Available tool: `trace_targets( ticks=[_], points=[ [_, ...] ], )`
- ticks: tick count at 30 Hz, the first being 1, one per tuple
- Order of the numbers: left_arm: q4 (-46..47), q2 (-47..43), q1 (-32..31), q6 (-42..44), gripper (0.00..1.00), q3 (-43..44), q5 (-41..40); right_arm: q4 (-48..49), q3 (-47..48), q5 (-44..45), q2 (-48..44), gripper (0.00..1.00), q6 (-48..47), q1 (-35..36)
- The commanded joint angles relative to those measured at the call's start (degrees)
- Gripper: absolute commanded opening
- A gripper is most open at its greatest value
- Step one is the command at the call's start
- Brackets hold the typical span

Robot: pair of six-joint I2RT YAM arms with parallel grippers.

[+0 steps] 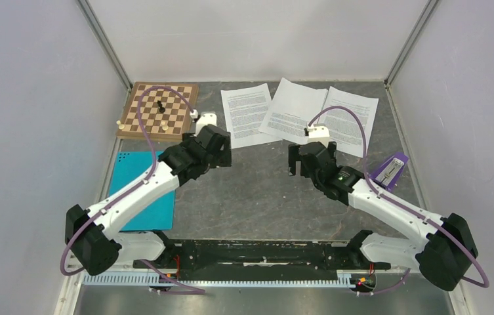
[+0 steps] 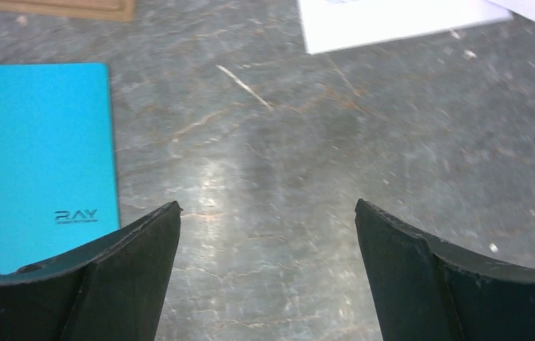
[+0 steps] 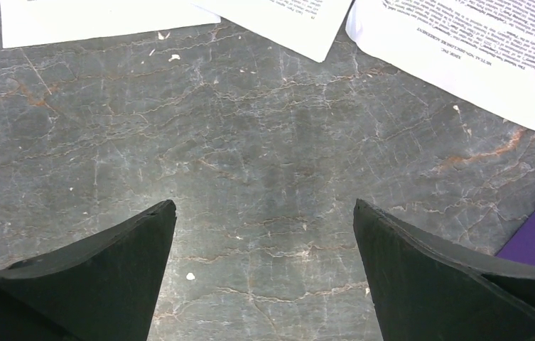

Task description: Put the files into the folder

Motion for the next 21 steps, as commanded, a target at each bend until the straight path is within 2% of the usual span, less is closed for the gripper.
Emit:
trace_targets(
  ticks=[1, 13, 21],
  points=[
    [-1.7, 0.1, 9.6, -1.5, 0.98, 0.5, 2.9, 3.6, 0.7, -1.6, -0.2, 0.99, -1.4, -0.1],
    [3.0, 4.0, 39.8, -2.9, 0.97, -7.1, 5.5, 10.2, -1.6, -12.2, 2.5, 0.99, -3.1, -0.1],
    [8.3, 7.9, 54.3, -6.4, 0.96, -10.0, 3.4, 13.5, -3.8, -16.9, 3.3, 0.99, -3.7, -0.1]
  ],
)
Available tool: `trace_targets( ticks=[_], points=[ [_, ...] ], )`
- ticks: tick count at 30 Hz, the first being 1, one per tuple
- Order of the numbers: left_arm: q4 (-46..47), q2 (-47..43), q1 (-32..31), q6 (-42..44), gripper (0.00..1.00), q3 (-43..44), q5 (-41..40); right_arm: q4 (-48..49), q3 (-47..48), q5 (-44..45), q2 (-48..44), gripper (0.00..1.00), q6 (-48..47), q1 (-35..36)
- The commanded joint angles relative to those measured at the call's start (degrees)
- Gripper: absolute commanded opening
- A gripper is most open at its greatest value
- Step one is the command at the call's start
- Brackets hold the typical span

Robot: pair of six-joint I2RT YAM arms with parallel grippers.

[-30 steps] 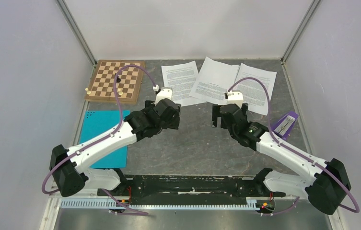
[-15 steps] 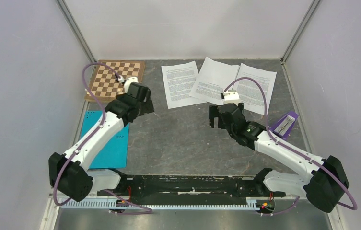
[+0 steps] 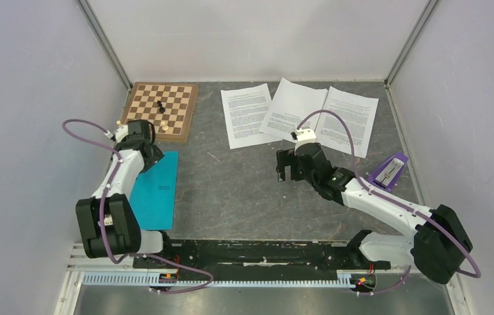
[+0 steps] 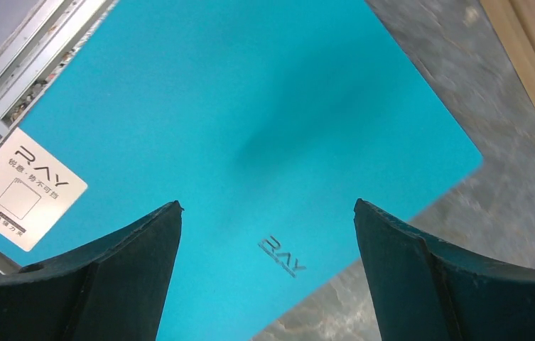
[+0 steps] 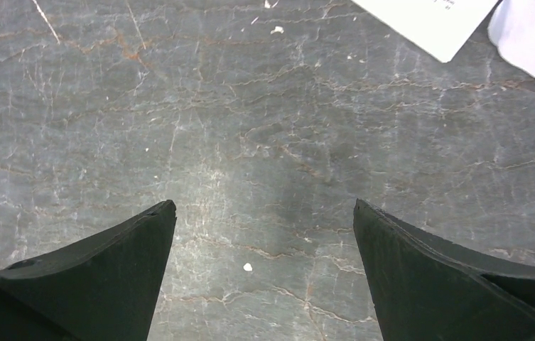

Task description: Put the files into the folder

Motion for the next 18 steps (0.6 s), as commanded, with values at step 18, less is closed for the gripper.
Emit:
trace_targets(
  ticks=[18],
  points=[
    [24.0, 5.2, 23.0, 2.3, 0.97, -6.3, 4.4, 11.2, -7.7, -6.9, -3.5, 0.99, -0.9, -0.1]
  ],
)
